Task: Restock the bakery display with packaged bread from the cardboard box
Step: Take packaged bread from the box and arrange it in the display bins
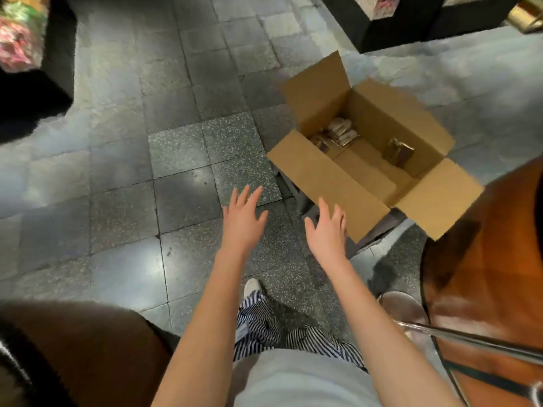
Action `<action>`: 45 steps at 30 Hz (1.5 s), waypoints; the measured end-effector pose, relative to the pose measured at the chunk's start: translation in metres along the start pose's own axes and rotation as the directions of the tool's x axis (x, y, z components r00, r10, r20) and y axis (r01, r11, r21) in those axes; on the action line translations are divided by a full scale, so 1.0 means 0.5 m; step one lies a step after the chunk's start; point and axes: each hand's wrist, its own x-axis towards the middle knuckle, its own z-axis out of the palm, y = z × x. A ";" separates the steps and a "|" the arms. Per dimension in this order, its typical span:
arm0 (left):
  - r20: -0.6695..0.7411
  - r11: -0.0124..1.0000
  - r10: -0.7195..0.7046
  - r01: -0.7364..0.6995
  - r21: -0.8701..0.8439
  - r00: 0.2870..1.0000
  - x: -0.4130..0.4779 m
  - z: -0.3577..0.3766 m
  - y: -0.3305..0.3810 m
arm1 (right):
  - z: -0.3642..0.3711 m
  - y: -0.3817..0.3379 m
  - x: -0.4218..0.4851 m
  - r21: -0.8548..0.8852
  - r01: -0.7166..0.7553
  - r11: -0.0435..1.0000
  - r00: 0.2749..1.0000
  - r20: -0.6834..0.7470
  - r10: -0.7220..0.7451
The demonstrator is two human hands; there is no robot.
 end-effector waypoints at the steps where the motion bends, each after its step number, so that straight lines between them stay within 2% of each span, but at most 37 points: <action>1: 0.003 1.000 0.024 -0.024 -0.001 1.000 0.039 -0.010 0.006 | 0.000 -0.013 0.022 0.016 -0.013 1.000 1.000 -0.019 0.014; 8: 0.117 0.988 0.149 -0.152 0.021 0.982 0.246 -0.018 0.056 | -0.023 -0.042 0.164 0.079 -0.153 0.985 0.982 -0.102 0.161; 14: 0.249 0.984 0.155 -0.172 0.049 0.956 0.396 0.051 0.119 | -0.052 0.001 0.306 0.137 -0.275 0.952 0.948 -0.127 0.292; 20: 0.317 0.978 0.152 -0.190 0.090 0.936 0.577 0.134 0.258 | -0.131 0.074 0.505 0.243 -0.398 0.885 0.899 -0.090 0.429; 24: 0.401 0.990 0.107 -0.136 0.043 0.910 0.691 0.209 0.358 | -0.203 0.142 0.629 0.291 -0.459 0.840 0.853 -0.119 0.508; 27: 0.422 0.995 0.063 -0.089 0.041 0.904 0.770 0.273 0.400 | -0.235 0.204 0.719 0.321 -0.513 0.796 0.822 -0.082 0.563; 32: 0.419 0.995 -0.058 0.019 0.097 0.906 0.861 0.370 0.405 | -0.258 0.295 0.850 0.375 -0.540 0.754 0.783 -0.104 0.613; 36: 0.458 0.973 -0.218 0.154 0.173 0.862 0.911 0.453 0.386 | -0.245 0.360 0.946 0.408 -0.561 0.720 0.757 -0.099 0.646; 40: 0.482 0.950 -0.271 0.150 0.275 0.833 0.959 0.531 0.346 | -0.218 0.418 1.034 0.432 -0.579 0.692 0.739 -0.081 0.669; 45: 0.452 0.926 -0.290 0.129 0.354 0.844 1.025 0.586 0.307 | -0.190 0.472 1.117 0.457 -0.545 0.703 0.743 -0.125 0.658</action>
